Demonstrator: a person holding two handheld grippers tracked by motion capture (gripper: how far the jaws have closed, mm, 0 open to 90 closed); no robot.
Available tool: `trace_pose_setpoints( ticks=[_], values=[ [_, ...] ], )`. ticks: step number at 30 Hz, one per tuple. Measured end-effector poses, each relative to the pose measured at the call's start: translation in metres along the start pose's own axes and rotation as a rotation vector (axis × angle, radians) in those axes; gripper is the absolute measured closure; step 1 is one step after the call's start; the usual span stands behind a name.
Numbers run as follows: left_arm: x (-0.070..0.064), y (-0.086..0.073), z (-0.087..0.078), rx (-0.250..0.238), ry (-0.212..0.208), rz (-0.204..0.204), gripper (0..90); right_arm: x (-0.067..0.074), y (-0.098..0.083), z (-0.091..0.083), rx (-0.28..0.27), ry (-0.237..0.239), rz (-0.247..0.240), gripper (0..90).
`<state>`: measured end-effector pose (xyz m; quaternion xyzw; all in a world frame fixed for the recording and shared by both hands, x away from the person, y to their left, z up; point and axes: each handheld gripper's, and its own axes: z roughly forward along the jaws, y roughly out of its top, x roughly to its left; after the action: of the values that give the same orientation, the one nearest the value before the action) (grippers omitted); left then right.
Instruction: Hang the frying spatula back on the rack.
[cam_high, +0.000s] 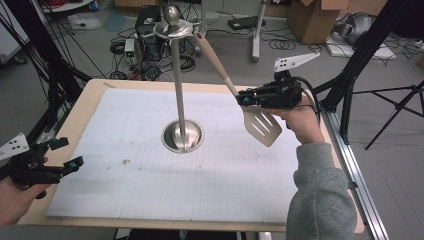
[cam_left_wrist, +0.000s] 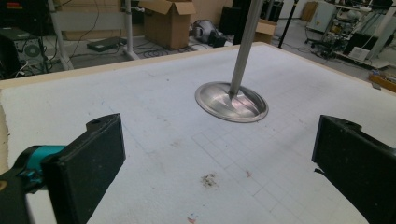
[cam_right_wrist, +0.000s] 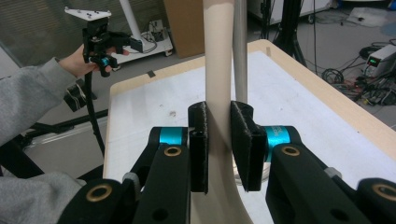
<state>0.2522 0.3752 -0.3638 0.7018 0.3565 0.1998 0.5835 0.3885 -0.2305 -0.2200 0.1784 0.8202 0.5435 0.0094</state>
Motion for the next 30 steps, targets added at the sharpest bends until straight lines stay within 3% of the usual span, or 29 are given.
trace_pose_setpoints(
  ticks=[12,30],
  values=[
    [0.000,0.000,-0.001,0.002,0.002,0.002,3.1,-0.003,-0.003,0.008,0.005,-0.004,0.002,77.9],
    [0.000,0.000,-0.002,-0.001,0.004,0.000,3.1,-0.003,0.000,0.024,0.046,-0.021,-0.044,78.1]
  ],
)
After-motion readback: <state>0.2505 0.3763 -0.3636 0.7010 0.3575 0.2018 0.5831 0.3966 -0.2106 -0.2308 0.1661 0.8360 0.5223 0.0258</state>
